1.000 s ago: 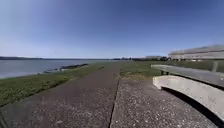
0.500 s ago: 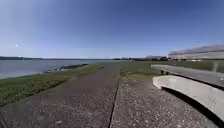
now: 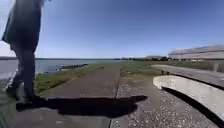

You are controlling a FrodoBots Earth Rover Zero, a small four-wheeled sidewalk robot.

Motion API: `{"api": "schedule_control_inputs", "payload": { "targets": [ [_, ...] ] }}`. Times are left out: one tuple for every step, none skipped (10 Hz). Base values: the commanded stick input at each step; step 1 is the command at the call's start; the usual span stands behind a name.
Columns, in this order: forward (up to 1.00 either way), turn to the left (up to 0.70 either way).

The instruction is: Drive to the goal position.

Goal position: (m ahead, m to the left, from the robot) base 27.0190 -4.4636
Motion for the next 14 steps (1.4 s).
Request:
{"api": "schedule_control_inputs", "payload": {
  "targets": [
    [0.0,0.45],
    [0.0,0.45],
    [0.0,0.45],
    [0.0,0.25],
    [0.0,0.0],
    [0.0,0.0],
    [0.0,0.0],
    [0.0,0.0],
    [0.0,0.0],
    [0.0,0.19],
    [0.0,0.45],
    [0.0,0.45],
    [0.0,0.0],
    [0.0,0.0]
  ]
}}
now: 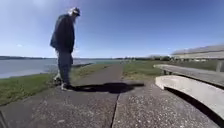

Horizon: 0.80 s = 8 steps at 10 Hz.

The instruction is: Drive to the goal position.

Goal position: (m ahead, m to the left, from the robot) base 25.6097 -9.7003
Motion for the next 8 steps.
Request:
{"api": "schedule_control_inputs", "payload": {
  "targets": [
    [0.0,0.0],
    [0.0,0.21],
    [0.0,0.45],
    [0.0,0.45],
    [0.0,0.45],
    [0.0,0.35],
    [0.0,0.05],
    [0.0,0.0]
  ]
}}
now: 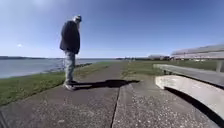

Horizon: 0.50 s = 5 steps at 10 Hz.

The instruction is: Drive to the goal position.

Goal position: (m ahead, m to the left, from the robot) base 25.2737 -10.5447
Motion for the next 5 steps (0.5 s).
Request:
{"api": "schedule_control_inputs", "payload": {
  "targets": [
    [0.0,0.0],
    [0.0,0.0],
    [0.0,0.0],
    [0.0,0.01],
    [0.0,0.33]
  ]
}}
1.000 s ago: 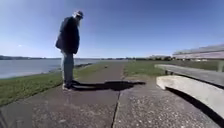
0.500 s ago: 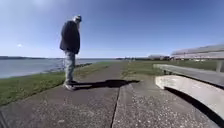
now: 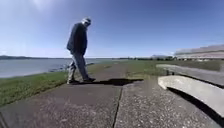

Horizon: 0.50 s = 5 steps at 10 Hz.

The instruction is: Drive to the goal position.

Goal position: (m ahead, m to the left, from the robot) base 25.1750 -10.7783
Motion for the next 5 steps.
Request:
{"api": "schedule_control_inputs", "payload": {
  "targets": [
    [0.0,0.24],
    [0.0,0.0],
    [0.0,0.0],
    [0.0,0.0],
    [0.0,0.0]
  ]
}}
